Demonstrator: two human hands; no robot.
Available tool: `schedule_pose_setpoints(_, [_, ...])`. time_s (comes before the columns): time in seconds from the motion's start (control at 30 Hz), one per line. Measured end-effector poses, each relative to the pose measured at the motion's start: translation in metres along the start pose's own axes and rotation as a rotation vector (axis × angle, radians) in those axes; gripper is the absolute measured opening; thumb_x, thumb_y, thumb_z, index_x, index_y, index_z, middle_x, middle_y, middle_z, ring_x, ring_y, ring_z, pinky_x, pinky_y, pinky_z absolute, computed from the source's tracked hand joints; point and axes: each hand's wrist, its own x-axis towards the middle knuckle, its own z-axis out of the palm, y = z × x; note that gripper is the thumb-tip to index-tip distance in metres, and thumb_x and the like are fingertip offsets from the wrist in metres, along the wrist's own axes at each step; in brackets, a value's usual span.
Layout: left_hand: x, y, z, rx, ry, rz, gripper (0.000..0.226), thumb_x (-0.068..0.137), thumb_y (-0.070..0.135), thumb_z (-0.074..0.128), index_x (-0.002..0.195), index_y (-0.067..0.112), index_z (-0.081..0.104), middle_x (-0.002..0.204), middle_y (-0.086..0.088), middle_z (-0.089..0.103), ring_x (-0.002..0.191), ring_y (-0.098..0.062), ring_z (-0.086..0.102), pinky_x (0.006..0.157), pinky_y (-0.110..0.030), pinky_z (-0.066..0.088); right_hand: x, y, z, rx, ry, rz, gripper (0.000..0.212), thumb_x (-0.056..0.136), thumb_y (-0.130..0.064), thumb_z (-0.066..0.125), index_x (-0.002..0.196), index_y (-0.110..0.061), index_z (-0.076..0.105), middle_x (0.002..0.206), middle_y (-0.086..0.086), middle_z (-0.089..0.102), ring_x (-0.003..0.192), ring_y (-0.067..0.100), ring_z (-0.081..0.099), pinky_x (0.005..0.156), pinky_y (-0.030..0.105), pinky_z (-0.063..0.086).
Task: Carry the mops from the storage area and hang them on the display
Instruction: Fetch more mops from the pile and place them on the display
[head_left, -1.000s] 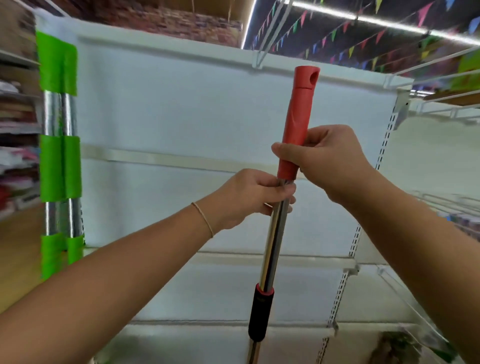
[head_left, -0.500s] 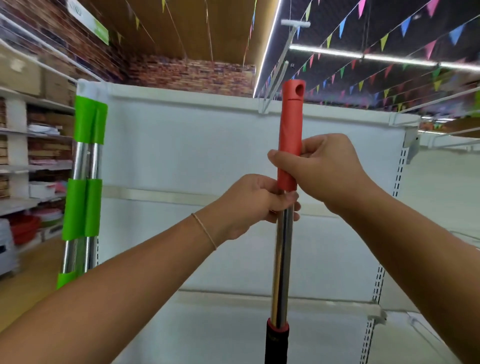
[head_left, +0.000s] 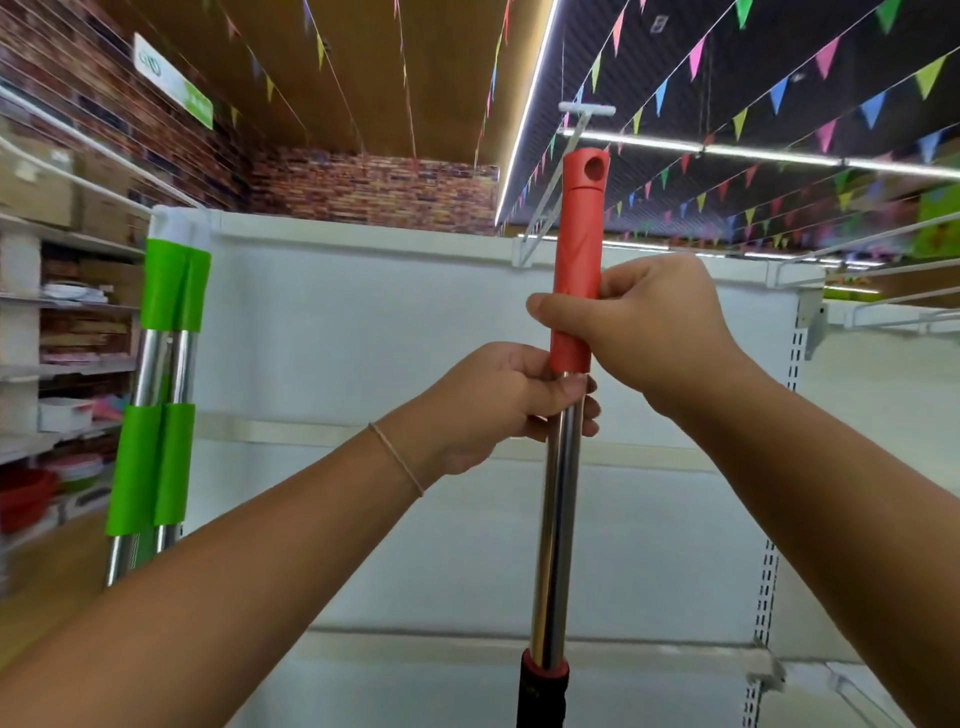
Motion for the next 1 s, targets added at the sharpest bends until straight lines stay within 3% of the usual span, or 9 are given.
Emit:
schedule_pose_setpoints(0.47, [0.017, -0.005, -0.016, 0.055, 0.005, -0.023, 0.023, 0.097, 0.008, 0.052, 0.113, -0.006, 0.061, 0.092, -0.012, 0.071, 0.091, -0.028, 0.071, 0.091, -0.042, 0.055, 0.018, 0.007, 0.016, 0.01, -0.009, 0.014, 0.027, 0.075, -0.044, 0.083, 0.07, -0.024, 0.066, 0.07, -0.004, 0.071, 0.055, 0.01, 0.07, 0.056, 0.023, 0.056])
schedule_pose_setpoints(0.73, [0.025, -0.013, -0.019, 0.066, -0.014, -0.019, 0.023, 0.097, 0.009, 0.052, 0.112, -0.005, 0.061, 0.092, -0.011, 0.07, 0.092, -0.028, 0.07, 0.092, -0.044, 0.054, 0.023, 0.016, 0.02, 0.005, 0.001, -0.004, 0.026, 0.076, -0.043, 0.082, 0.074, -0.021, 0.069, 0.071, -0.003, 0.072, 0.056, 0.012, 0.071, 0.057, 0.024, 0.058])
schedule_pose_setpoints(1.0, [0.033, -0.016, -0.023, 0.054, -0.049, 0.053, 0.018, 0.096, 0.009, 0.051, 0.105, -0.002, 0.063, 0.089, -0.01, 0.07, 0.089, -0.027, 0.07, 0.09, -0.043, 0.054, 0.026, 0.018, 0.022, -0.011, 0.042, -0.07, 0.033, 0.08, -0.044, 0.077, 0.08, -0.011, 0.074, 0.069, 0.004, 0.073, 0.058, 0.016, 0.071, 0.065, 0.037, 0.063])
